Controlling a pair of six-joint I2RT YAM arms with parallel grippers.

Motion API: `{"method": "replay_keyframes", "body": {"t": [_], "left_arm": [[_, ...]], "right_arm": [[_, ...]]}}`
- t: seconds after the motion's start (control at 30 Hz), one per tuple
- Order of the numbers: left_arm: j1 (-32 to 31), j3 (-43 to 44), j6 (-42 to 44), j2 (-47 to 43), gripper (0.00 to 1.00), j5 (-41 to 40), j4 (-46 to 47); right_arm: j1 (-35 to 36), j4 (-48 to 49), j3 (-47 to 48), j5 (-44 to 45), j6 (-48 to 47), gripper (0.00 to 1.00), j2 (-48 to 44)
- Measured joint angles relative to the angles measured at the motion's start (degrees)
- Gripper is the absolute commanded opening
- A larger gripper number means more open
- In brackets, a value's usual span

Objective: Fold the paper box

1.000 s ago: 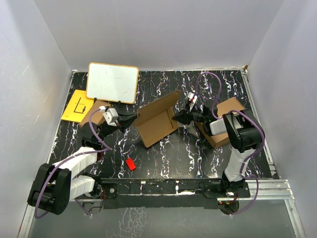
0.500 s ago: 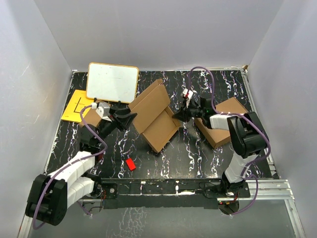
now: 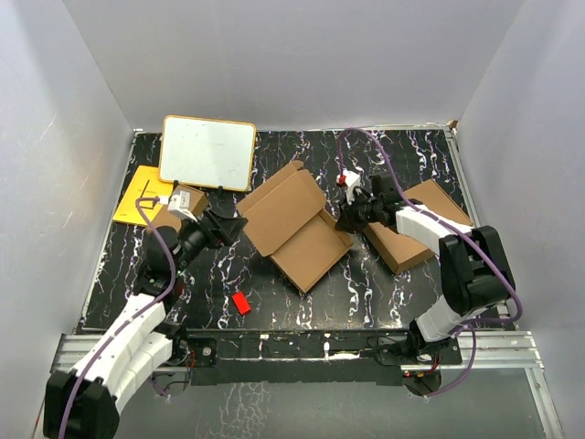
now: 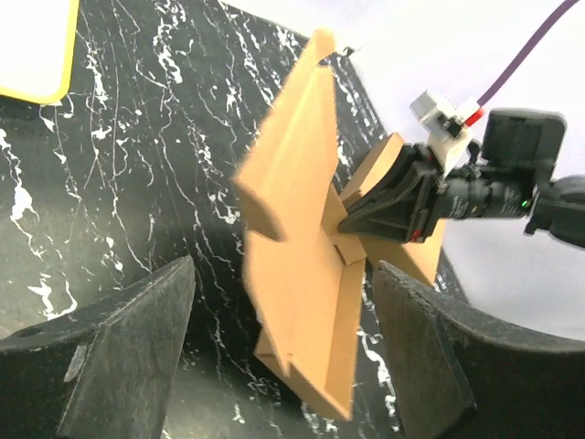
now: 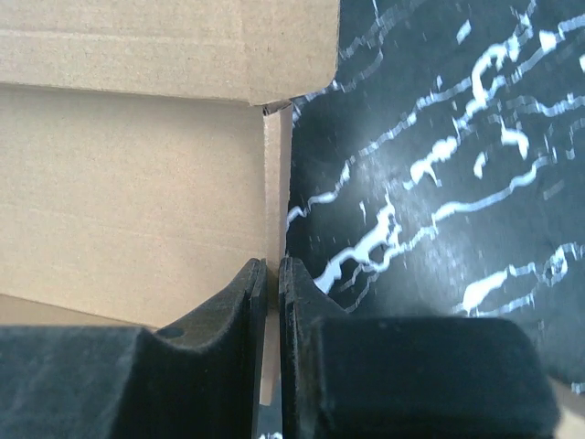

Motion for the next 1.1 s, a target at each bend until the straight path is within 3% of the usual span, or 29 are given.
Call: {"method": "replay_keyframes", "body": {"t": [0.2, 0.43, 0.8, 0.97, 1.1], "left_arm": [[0.0, 3.26, -5.2, -10.05, 0.77, -2.51, -14.47], [0.0, 4.39, -9.79, -12.72, 0.77, -3.74, -25.83], [0.0, 4.55, -12.11, -7.72, 0.77, -4.2, -27.52], [0.0, 4.55, -12.37, -6.51, 0.77, -3.85, -27.61], [0.0, 4.55, -13.55, -6.45, 0.77, -3.32, -27.54]], "right_arm": [[0.35, -3.5, -3.1, 8.39, 0.33, 0.08, -3.43], [1.97, -3.72, -3.23, 13.97, 0.59, 0.15, -2.29], [3.54, -3.56, -2.91, 17.25, 0.7, 0.2, 0.79], [3.96, -3.52, -2.89, 18.18, 0.48, 0.08, 1.01], [4.5, -3.52, -2.62, 19.74, 0.33, 0.08, 1.03]]}}
